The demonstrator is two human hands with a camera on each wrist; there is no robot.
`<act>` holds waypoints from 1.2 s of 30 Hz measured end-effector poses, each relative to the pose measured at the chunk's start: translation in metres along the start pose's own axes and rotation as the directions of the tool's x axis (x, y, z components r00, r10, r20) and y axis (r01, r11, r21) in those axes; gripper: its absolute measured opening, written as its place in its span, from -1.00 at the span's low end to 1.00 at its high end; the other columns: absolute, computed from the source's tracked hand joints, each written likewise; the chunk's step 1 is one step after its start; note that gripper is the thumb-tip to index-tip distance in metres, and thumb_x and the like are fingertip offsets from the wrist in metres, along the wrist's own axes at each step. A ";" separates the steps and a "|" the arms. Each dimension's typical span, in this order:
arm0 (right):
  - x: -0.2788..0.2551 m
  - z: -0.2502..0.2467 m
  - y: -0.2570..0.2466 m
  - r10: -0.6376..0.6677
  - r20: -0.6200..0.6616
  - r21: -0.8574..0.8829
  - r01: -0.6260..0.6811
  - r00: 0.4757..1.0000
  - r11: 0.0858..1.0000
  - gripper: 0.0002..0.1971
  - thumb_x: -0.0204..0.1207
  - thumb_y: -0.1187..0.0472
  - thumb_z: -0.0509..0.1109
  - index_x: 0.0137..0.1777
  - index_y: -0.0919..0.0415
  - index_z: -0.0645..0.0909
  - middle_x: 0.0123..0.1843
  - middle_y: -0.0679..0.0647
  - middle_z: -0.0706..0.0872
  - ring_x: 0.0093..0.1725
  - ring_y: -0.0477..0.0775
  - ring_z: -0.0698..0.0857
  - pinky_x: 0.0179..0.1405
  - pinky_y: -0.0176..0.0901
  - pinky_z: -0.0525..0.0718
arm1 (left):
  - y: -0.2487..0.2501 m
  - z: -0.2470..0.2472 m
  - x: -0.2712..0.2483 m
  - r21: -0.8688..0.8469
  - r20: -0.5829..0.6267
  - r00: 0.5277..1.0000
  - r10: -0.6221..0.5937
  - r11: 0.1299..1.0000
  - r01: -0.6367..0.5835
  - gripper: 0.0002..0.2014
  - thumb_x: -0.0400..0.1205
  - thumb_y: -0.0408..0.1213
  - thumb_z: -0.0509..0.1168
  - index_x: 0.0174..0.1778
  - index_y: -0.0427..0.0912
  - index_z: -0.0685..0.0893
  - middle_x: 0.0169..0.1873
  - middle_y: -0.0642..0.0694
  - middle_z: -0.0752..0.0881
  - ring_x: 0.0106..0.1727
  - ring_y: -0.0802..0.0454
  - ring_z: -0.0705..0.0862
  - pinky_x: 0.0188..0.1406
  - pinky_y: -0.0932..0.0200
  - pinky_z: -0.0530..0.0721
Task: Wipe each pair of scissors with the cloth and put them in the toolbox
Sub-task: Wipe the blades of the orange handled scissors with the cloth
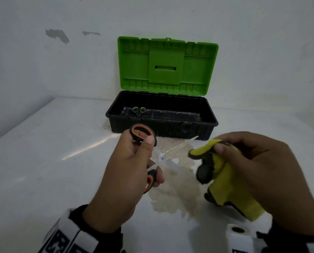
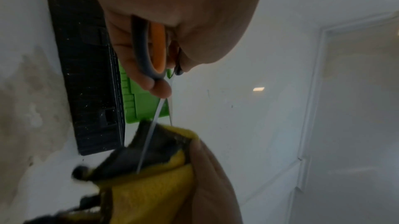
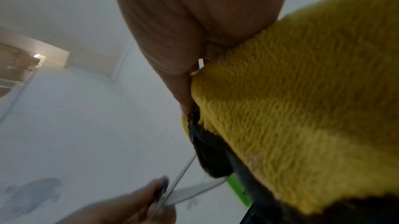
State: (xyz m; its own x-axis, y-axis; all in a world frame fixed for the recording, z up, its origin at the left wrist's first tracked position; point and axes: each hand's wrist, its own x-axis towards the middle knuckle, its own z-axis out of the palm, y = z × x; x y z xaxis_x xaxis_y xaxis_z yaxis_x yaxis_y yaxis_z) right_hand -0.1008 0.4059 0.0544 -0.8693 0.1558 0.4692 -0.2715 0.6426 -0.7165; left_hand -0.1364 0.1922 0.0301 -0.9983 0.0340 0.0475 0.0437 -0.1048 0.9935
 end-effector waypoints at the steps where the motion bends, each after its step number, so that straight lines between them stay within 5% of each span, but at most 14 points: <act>1: -0.001 0.007 -0.006 -0.051 -0.003 0.004 0.051 0.999 0.999 -0.83 0.40 0.20 0.59 -0.17 -0.15 0.80 -0.19 -0.34 0.79 -0.13 -0.32 0.73 -0.25 -0.65 0.52 | 0.000 0.002 -0.001 0.003 0.012 1.000 -0.011 1.000 0.010 -0.87 0.75 -0.10 0.17 0.01 -0.03 0.57 -0.21 -0.43 0.62 -0.55 -0.07 0.65 -0.54 0.22 0.63; 4: -0.007 0.030 -0.019 -0.228 0.026 -0.051 0.229 0.973 0.972 -0.84 0.40 0.17 0.62 -0.07 -0.09 0.77 -0.15 -0.31 0.77 -0.03 -0.33 0.70 -0.08 -0.69 0.50 | 0.000 0.007 -0.005 0.014 0.028 0.999 -0.017 1.000 0.016 -0.85 0.75 -0.08 0.16 0.01 -0.03 0.56 -0.18 -0.52 0.62 -0.57 -0.07 0.64 -0.58 0.23 0.62; 8: -0.016 0.058 -0.023 -0.390 0.127 -0.160 0.407 0.912 0.899 -0.85 0.47 0.06 0.47 -0.03 0.03 0.81 -0.10 -0.12 0.76 -0.12 -0.20 0.65 -0.10 -0.53 0.60 | 0.001 0.009 -0.008 0.047 0.017 1.000 0.016 0.999 -0.017 -0.86 0.75 -0.10 0.17 0.04 -0.06 0.57 -0.25 -0.28 0.68 -0.62 -0.03 0.61 -0.61 0.19 0.65; 10: -0.015 0.063 -0.019 -0.379 0.110 -0.204 0.394 0.919 0.896 -0.77 0.50 0.01 0.36 -0.03 0.06 0.80 -0.11 -0.09 0.74 -0.12 -0.17 0.61 -0.11 -0.54 0.57 | 0.002 0.007 -0.011 0.068 0.014 1.000 0.027 0.997 -0.028 -0.86 0.76 -0.13 0.17 0.04 -0.10 0.56 -0.29 -0.28 0.66 -0.63 -0.04 0.60 -0.62 0.21 0.62; 14: -0.009 0.059 -0.009 -0.320 0.011 -0.239 0.313 0.947 0.919 -0.92 0.48 0.19 0.53 -0.06 0.12 0.78 -0.13 -0.06 0.74 -0.08 -0.19 0.56 0.07 -0.66 0.45 | 0.001 0.006 -0.014 0.102 0.015 0.998 0.055 0.993 -0.056 -0.87 0.76 -0.14 0.16 0.01 -0.09 0.54 -0.32 -0.31 0.65 -0.62 -0.05 0.61 -0.61 0.24 0.61; 18: -0.019 0.065 -0.015 -0.386 0.105 -0.211 0.400 0.916 0.892 -0.81 0.52 0.05 0.40 -0.03 0.08 0.80 -0.15 -0.16 0.73 -0.13 -0.22 0.61 0.02 -0.58 0.53 | 0.001 0.006 -0.013 0.117 0.012 0.997 0.071 0.990 -0.072 -0.87 0.76 -0.15 0.16 0.02 -0.11 0.53 -0.36 -0.26 0.66 -0.63 -0.04 0.61 -0.62 0.23 0.61; 23: -0.010 0.059 0.000 -0.307 -0.036 -0.250 0.289 0.951 0.924 -0.88 0.43 0.31 0.60 -0.06 0.16 0.79 -0.16 -0.04 0.76 -0.07 -0.27 0.53 0.09 -0.77 0.38 | 0.001 0.007 -0.013 0.111 0.006 0.997 0.075 0.991 -0.075 -0.88 0.76 -0.15 0.16 0.01 -0.09 0.53 -0.37 -0.30 0.65 -0.62 -0.03 0.63 -0.63 0.29 0.57; 27: -0.021 0.066 -0.011 -0.348 0.047 -0.226 0.349 0.936 0.909 -0.86 0.50 0.10 0.47 -0.04 0.11 0.79 -0.18 -0.14 0.72 -0.09 -0.28 0.53 0.07 -0.77 0.40 | -0.001 0.006 -0.012 0.093 0.008 0.998 0.065 0.994 -0.065 -0.87 0.76 -0.16 0.16 0.02 -0.13 0.53 -0.34 -0.38 0.64 -0.64 -0.04 0.61 -0.64 0.24 0.60; 31: -0.013 0.060 0.002 -0.273 -0.038 -0.228 0.257 0.961 0.939 -0.88 0.43 0.30 0.59 -0.07 0.11 0.79 -0.19 -0.20 0.65 -0.11 -0.42 0.54 0.05 -0.80 0.36 | -0.002 0.004 -0.012 0.083 0.002 0.999 0.047 0.995 -0.047 -0.86 0.76 -0.14 0.16 0.00 -0.10 0.55 -0.27 -0.49 0.61 -0.62 -0.04 0.60 -0.64 0.28 0.58; 36: -0.020 0.067 -0.008 -0.355 -0.016 -0.211 0.344 0.935 0.915 -0.92 0.47 0.21 0.52 -0.07 0.15 0.81 -0.20 -0.09 0.76 -0.10 -0.22 0.59 0.06 -0.72 0.44 | -0.001 0.002 -0.010 0.060 0.023 0.998 0.058 0.996 -0.059 -0.87 0.76 -0.18 0.16 -0.01 -0.13 0.54 -0.32 -0.36 0.61 -0.64 -0.06 0.58 -0.66 0.26 0.57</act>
State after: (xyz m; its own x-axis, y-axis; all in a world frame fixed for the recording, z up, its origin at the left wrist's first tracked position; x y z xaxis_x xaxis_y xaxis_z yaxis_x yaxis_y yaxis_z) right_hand -0.1088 0.3477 0.0161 -0.7094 -0.0702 0.7013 -0.4601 0.7999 -0.3853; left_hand -0.1263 0.1941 0.0285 -0.9929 0.0506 0.1075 0.1052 -0.0468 0.9933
